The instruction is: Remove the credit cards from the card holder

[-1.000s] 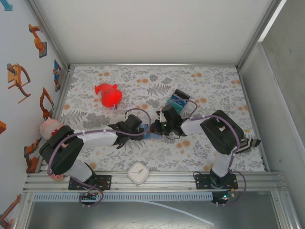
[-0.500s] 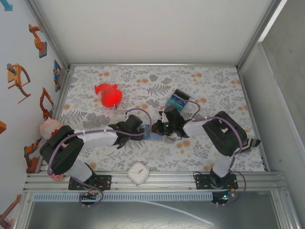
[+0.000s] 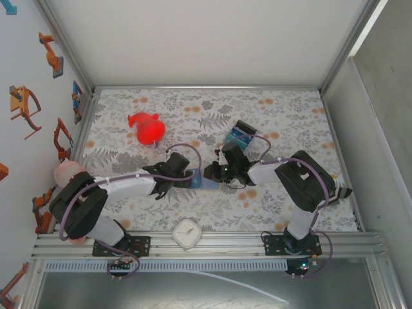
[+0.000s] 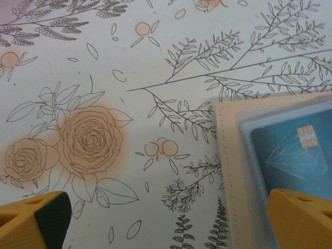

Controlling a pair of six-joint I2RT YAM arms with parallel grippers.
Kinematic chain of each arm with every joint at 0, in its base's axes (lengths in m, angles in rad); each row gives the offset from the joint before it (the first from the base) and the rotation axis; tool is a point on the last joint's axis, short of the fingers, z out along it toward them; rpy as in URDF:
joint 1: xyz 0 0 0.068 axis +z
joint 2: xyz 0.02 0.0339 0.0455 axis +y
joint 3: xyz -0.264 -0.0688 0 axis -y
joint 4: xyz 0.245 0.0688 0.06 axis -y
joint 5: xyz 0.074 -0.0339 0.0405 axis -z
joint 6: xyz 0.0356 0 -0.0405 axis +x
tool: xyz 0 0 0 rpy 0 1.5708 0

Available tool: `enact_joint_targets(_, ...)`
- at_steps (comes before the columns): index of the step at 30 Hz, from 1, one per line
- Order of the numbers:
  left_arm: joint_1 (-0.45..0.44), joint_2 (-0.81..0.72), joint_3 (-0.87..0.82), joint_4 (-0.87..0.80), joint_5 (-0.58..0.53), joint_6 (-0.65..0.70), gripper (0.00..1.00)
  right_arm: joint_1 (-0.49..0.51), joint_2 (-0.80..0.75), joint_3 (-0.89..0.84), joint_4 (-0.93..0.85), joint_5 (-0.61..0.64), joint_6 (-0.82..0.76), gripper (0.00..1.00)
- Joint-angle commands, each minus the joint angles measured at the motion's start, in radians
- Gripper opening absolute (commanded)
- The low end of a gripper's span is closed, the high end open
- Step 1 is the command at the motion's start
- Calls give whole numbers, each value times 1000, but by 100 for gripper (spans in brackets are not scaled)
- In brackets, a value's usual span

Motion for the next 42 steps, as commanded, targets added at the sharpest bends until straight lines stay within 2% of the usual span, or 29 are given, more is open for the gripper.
enact_joint_targets(1, 7, -16, 3, -17, 28, -5, 97, 9, -27, 32, -35, 7, -9, 11)
enact_joint_targets(10, 7, 52, 13, -30, 21, 16, 97, 24, -10, 72, -96, 11, -15, 13)
enact_joint_targets(14, 7, 65, 13, -32, 19, 17, 97, 28, 1, 82, -117, 20, -15, 18)
enact_joint_targets(19, 7, 68, 17, -38, 16, 18, 97, 28, 10, 87, -123, 26, -16, 18)
enact_joint_targets(24, 7, 68, 18, -40, 17, 14, 97, 29, 21, 94, -114, 18, -16, 18)
enact_joint_targets(32, 5, 70, 15, -38, 20, 7, 97, 30, 56, 104, -103, 9, -16, 12)
enact_joint_targets(42, 5, 71, 16, -35, 21, 4, 97, 35, 76, 113, -77, -30, -16, 11)
